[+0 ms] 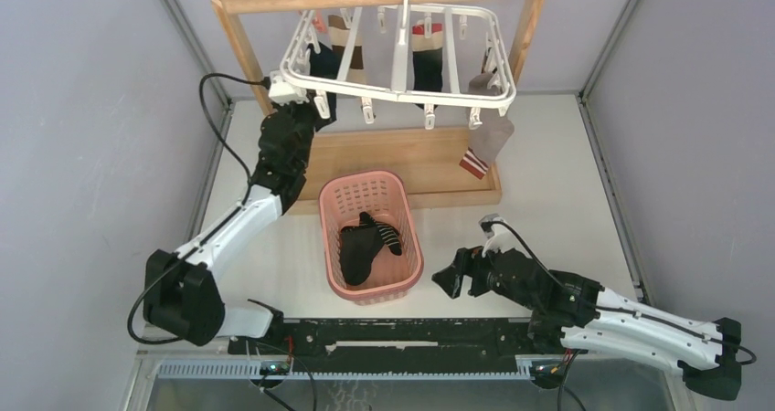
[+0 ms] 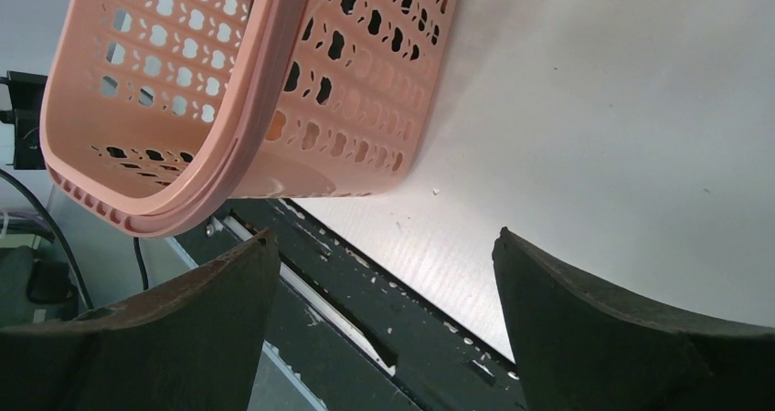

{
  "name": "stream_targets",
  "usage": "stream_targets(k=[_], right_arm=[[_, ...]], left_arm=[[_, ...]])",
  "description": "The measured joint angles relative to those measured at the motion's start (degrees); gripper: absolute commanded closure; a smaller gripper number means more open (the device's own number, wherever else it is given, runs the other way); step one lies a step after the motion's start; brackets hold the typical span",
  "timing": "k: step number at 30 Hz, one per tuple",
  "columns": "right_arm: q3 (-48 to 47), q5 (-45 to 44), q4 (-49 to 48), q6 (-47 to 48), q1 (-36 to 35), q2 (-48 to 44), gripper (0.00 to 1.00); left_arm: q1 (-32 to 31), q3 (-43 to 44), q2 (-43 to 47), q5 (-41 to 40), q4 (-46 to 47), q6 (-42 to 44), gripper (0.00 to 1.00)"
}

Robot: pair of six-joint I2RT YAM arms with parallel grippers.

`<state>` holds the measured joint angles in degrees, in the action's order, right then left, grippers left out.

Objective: Remove the socks clipped to the hanger
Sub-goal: Remove the sock from the hanger.

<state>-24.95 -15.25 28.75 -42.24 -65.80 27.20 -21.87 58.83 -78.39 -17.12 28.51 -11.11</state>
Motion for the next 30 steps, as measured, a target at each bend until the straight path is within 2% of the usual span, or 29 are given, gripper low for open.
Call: stream_targets(k=[7, 20, 30], right_arm=[[0.00, -1.53, -1.90, -1.01, -2.25, 1.20, 0.07], [0.00, -2.40, -4.96, -0.98, -2.49, 2.01, 0.07], [0.00, -2.14, -5.97, -0.76, -2.49, 2.69, 0.07]], left_arm=[[0.00, -1.42, 8.00, -0.04, -0.87, 0.02, 1.00], [0.02, -8.39, 17.53, -0.68, -6.19, -0.09, 1.00], [0.02, -9.46, 28.30, -0.74, -9.88, -0.52, 1.00]])
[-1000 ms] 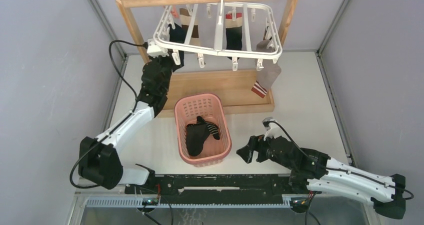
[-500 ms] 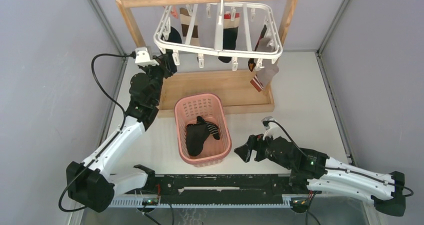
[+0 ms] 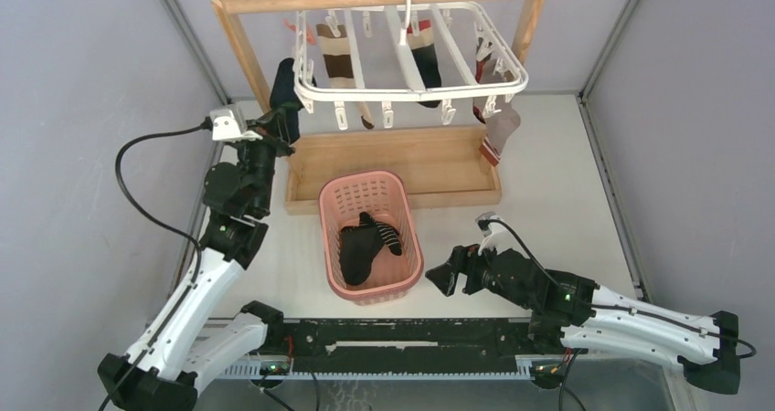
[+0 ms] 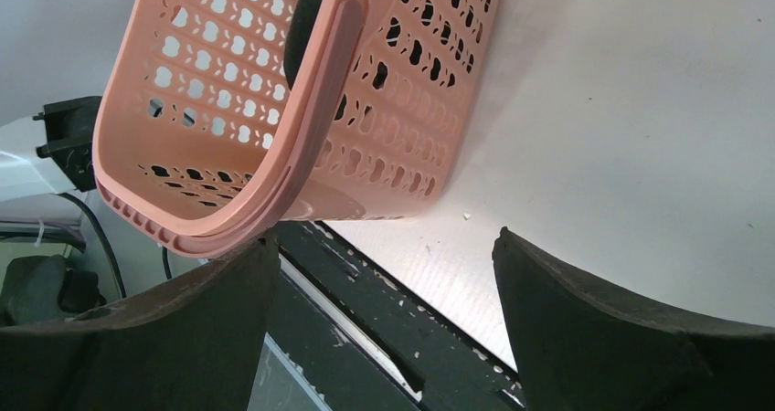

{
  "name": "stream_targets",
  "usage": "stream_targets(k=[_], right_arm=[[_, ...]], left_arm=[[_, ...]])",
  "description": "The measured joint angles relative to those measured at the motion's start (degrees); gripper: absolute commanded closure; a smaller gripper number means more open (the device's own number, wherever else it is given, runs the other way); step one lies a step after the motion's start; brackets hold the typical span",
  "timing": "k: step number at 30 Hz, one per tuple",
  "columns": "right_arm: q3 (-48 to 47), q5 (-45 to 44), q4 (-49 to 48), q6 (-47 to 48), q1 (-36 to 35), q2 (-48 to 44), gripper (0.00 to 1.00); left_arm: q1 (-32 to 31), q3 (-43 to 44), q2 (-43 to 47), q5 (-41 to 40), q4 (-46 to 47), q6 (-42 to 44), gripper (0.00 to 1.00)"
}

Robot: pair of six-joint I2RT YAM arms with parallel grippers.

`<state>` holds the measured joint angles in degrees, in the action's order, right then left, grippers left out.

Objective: Remove the socks clipped to the hanger
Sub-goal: Remove the sock from the hanger.

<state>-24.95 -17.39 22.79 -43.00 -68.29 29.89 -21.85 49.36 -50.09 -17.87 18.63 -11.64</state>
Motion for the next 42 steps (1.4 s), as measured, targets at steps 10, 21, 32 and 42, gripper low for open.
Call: stream_targets(k=[10, 21, 32, 42], right_arm=[[0.00, 0.74, -0.28, 0.00, 0.00, -0.22, 0.07], [0.00, 1.36, -0.28, 0.50, 0.94, -0.74, 0.06], [0.00, 6.86, -0.57, 3.04, 7.43, 1.14, 0.06], [0.00, 9.01, -1.14, 3.98, 8.70, 0.79, 0.06]], left_arm=[[0.00, -0.85, 4.28, 0.83, -3.72, -1.05, 1.00], [0.00, -0.87, 7.52, 5.05, -8.87, -3.02, 1.00], [-2.05, -0.85, 6.93, 8.35, -13.00, -3.89, 1.00], [-8.04, -0.70, 6.93, 7.52, -16.76, -3.21, 1.00]])
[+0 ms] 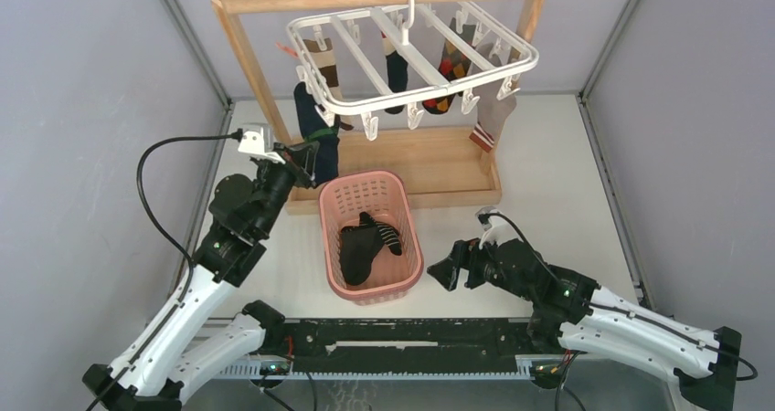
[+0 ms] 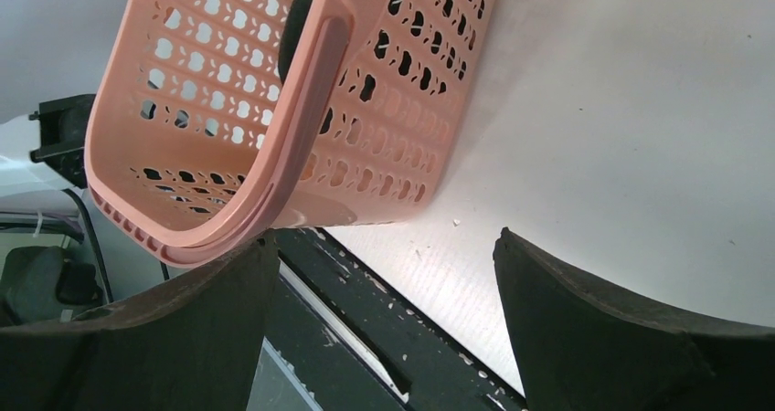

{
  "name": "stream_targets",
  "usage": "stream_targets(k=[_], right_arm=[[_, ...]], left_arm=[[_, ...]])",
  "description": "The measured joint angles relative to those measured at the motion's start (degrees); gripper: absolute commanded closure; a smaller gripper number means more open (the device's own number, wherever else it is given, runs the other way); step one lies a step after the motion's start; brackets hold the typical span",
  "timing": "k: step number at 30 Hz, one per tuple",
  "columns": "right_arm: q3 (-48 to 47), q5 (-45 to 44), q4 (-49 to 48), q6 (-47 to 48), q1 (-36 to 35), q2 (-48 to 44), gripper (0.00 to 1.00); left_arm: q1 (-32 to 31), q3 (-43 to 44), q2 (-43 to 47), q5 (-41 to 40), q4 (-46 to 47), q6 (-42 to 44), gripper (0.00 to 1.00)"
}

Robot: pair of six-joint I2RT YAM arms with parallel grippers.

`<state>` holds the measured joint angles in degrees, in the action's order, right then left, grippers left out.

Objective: Remove the socks clipped to the hanger
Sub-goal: Remove the sock from the hanger.

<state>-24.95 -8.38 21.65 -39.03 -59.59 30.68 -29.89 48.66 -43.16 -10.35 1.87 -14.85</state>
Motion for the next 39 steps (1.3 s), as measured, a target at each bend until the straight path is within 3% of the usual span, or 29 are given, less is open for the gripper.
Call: stream_targets(k=[21, 39], right_arm=[[-1.49, 3.19, 0.02, 2.80, 4.13, -0.59, 0.06], [-1.49, 5.46, 0.02, 3.48, 5.99, -0.11, 0.05]], left_arm=[[-8.28, 5.55, 0.39, -5.86, -6.36, 2.01, 1.00], [-17.53, 8.92, -4.66, -11.74, -8.50, 5.03, 1.00]])
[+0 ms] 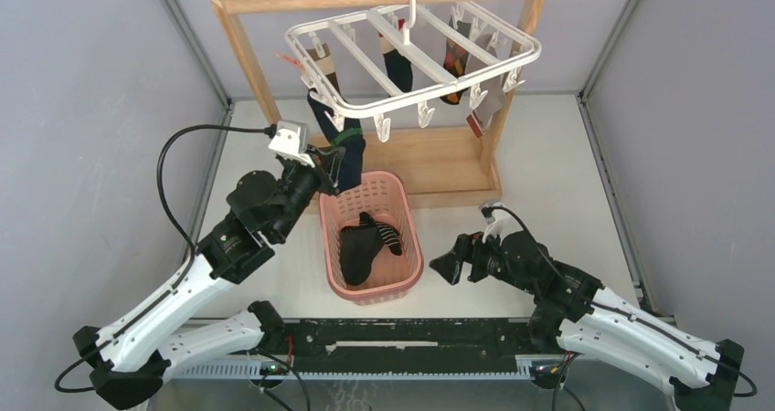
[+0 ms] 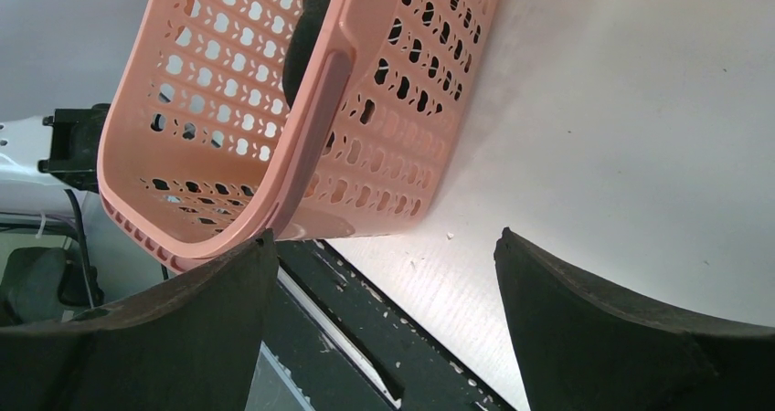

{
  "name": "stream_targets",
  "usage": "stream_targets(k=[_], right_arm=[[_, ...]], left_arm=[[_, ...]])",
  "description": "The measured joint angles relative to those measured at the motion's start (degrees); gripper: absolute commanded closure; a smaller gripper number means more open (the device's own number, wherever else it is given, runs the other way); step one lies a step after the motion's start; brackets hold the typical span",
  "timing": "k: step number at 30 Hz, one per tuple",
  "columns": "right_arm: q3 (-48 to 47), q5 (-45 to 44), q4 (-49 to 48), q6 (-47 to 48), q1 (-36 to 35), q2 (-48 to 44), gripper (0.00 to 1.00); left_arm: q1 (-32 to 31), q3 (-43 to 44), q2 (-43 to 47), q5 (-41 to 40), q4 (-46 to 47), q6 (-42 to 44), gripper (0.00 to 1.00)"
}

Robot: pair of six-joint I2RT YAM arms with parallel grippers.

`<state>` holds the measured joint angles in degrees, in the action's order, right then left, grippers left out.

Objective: Remove the socks clipped to the hanger
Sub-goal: Remove the sock from the hanger.

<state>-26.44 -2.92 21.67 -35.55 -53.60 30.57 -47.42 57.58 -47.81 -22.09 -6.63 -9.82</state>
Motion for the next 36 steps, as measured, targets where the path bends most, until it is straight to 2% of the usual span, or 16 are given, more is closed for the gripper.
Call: stream_targets(k=[13, 26, 30, 36], right_arm=[[-0.44, 0.50, 0.00, 0.85, 0.66, 0.39, 0.05], [-5.03, 1.97, -1.88, 3.54, 1.86, 6.82, 0.05], [-7.54, 2.99, -1.66, 4.59, 3.54, 8.20, 0.05], [-16.98, 5.09, -1.03, 6.82, 6.80, 13.00, 0.05]], left_arm=[[-3.87, 2.01, -3.04, -4.70, -0.11, 1.36, 1.00], [-3.96, 1.18, 4.48, -11.39, -2.40, 1.27, 1.00], [-3.96, 0.04, 6.54, -14.12, -3.91, 1.29, 1.00], [-3.28, -1.33, 8.52, -17.20, -5.35, 1.27, 1.00]])
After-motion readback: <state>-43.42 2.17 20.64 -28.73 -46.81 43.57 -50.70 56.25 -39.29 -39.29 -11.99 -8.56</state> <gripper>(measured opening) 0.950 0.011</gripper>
